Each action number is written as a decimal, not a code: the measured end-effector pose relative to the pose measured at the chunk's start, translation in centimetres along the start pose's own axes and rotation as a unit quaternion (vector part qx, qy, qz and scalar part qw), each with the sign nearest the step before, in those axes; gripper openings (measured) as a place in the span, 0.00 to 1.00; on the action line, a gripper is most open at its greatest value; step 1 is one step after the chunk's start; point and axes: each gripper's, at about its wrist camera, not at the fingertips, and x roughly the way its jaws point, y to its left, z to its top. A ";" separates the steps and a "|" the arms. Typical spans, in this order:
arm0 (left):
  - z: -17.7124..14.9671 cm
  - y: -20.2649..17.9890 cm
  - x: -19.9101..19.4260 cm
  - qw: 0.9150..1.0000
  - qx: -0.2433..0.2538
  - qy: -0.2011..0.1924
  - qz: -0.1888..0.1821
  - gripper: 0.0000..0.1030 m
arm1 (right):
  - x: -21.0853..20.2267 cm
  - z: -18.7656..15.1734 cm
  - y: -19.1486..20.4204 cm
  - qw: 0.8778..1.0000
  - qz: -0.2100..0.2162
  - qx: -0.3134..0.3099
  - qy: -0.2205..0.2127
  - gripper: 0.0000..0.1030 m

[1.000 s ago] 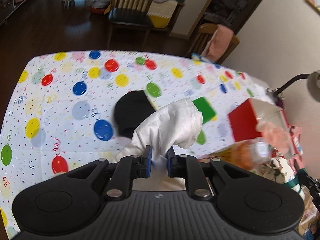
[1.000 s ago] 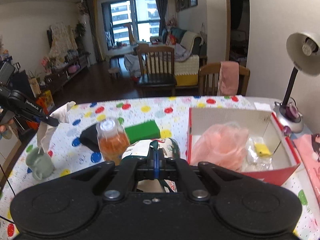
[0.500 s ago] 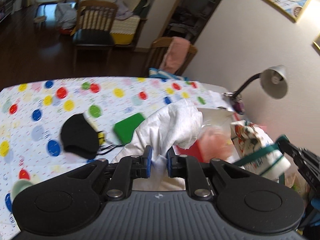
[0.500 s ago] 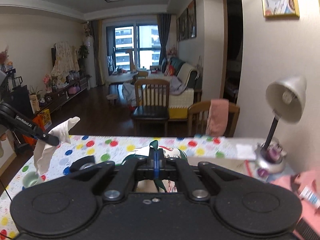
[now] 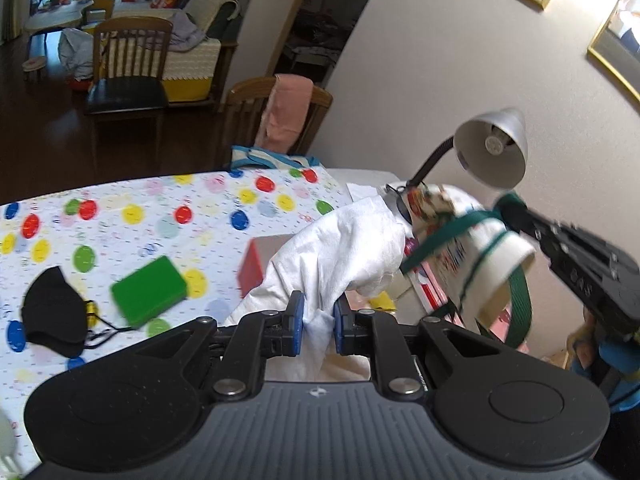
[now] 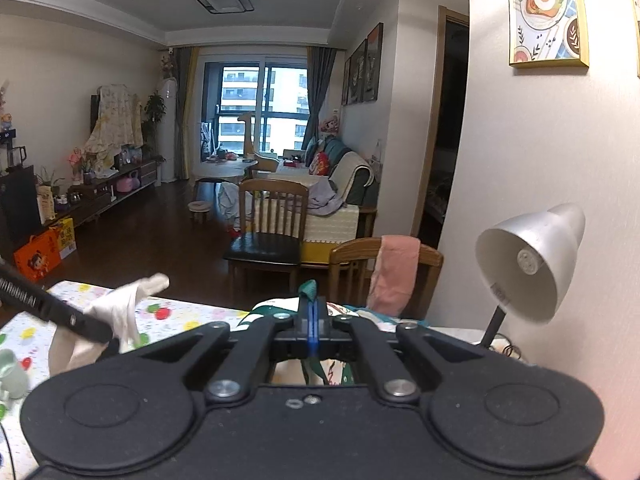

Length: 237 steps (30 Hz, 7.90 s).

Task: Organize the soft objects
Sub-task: 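Lift the white cloth with left tool while right tool lifts the Christmas bag toward the box, then lower the Christmas bag into the box with the right tool, then open left tool over the box releasing white cloth while right tool releases Christmas bag, then withdraw both open tools from the box toward the mask and green sponge, then grasp the black face mask with left tool while right tool grasps the green sponge, then carry the black mask with left tool while right tool carries green sponge over the box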

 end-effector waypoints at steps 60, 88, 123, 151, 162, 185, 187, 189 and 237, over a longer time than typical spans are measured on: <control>-2.7 -2.8 25.7 0.982 0.007 0.152 0.109 0.14 | 13.0 -15.1 -4.8 0.966 0.090 0.054 0.237 0.28; -3.8 -5.9 14.8 0.996 0.032 0.063 0.046 0.73 | 5.4 -10.5 -4.2 0.974 0.122 0.067 0.181 0.68; -5.6 10.2 -5.3 0.992 -0.008 -0.085 0.095 1.00 | 7.1 -0.8 12.5 0.972 0.181 0.023 0.148 0.99; -2.5 32.3 5.3 0.984 -0.130 0.072 0.098 1.00 | 27.7 -3.8 19.4 0.925 0.088 0.115 0.351 1.00; -1.8 33.7 9.9 0.976 -0.133 0.108 0.131 1.00 | 35.2 -8.3 19.8 0.850 0.044 0.230 0.471 1.00; -2.0 36.3 15.8 0.966 -0.140 0.141 0.165 0.94 | 40.0 -10.8 21.0 0.830 0.022 0.220 0.513 0.98; -1.9 36.2 15.8 0.967 -0.133 0.139 0.169 0.86 | 39.9 -10.8 21.4 0.834 0.024 0.206 0.511 0.97; -1.9 35.9 15.8 0.967 -0.124 0.133 0.179 0.69 | 39.8 -10.7 21.9 0.839 0.026 0.188 0.510 0.95; 3.1 20.6 2.0 0.988 -0.046 -0.014 0.146 0.07 | 20.4 0.9 11.1 0.941 0.061 0.080 0.324 0.86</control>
